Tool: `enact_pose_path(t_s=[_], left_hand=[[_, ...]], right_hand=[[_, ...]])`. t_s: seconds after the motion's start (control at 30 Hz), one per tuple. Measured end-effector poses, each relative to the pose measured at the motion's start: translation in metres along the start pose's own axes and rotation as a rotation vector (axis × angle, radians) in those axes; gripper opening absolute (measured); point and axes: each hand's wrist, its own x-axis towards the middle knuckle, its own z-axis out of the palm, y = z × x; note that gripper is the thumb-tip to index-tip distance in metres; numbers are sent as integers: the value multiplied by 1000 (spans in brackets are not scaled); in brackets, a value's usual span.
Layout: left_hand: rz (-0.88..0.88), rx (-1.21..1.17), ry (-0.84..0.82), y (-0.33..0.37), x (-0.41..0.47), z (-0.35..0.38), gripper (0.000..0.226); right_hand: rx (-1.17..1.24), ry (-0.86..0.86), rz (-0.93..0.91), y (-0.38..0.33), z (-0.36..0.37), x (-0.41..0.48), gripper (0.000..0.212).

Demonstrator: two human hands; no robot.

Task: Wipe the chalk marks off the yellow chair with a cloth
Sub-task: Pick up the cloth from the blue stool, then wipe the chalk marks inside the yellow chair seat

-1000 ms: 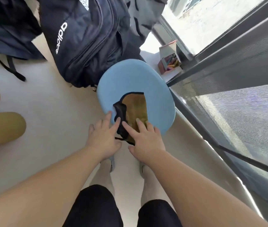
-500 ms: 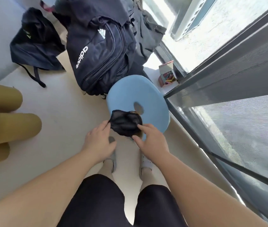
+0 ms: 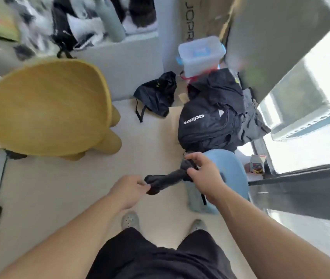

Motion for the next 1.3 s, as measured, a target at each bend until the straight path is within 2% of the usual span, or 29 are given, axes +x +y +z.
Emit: enact_pose_path(t_s=[0.13, 0.2, 0.3, 0.43, 0.5, 0.6, 0.63, 0.67, 0.77, 0.87, 1.1, 1.2, 1.3], left_hand=[[145, -296, 95, -53, -8, -52, 63], [226, -383, 153, -85, -7, -82, 65], [349, -434, 186, -147, -2, -135, 53], [382, -298, 233, -239, 6, -210, 13], [353, -293, 279, -276, 9, -241, 6], [306, -373, 261, -317, 16, -283, 51], [324, -402, 229, -328, 21, -294, 57], [338, -402, 203, -339, 28, -306, 51], [289, -343, 257, -367, 50, -342, 1], [150, -398, 331, -397, 72, -380, 21], [39, -298, 410, -458, 111, -471, 26], [-5, -251, 458, -486, 132, -504, 23], [-64, -375, 480, -518, 163, -532, 33]], right_hand=[[-279, -269, -213, -81, 85, 4, 45], [-441, -322, -292, -117, 134, 7, 48], [-631, -330, -387, -169, 209, 10, 56], [-700, -315, -466, -235, 299, 6, 51], [-725, -327, -502, -261, 336, 5, 53], [-785, -394, -575, -291, 386, 15, 49], [-772, -415, -602, -299, 400, 21, 48], [-743, -431, -626, -308, 414, 28, 48], [-647, -437, -666, -336, 450, 60, 46], [-613, -403, -682, -361, 482, 109, 41], [-782, -545, -730, -405, 565, 225, 16], [-740, -486, -775, -426, 597, 259, 13], [-719, -413, -703, -442, 631, 288, 14]])
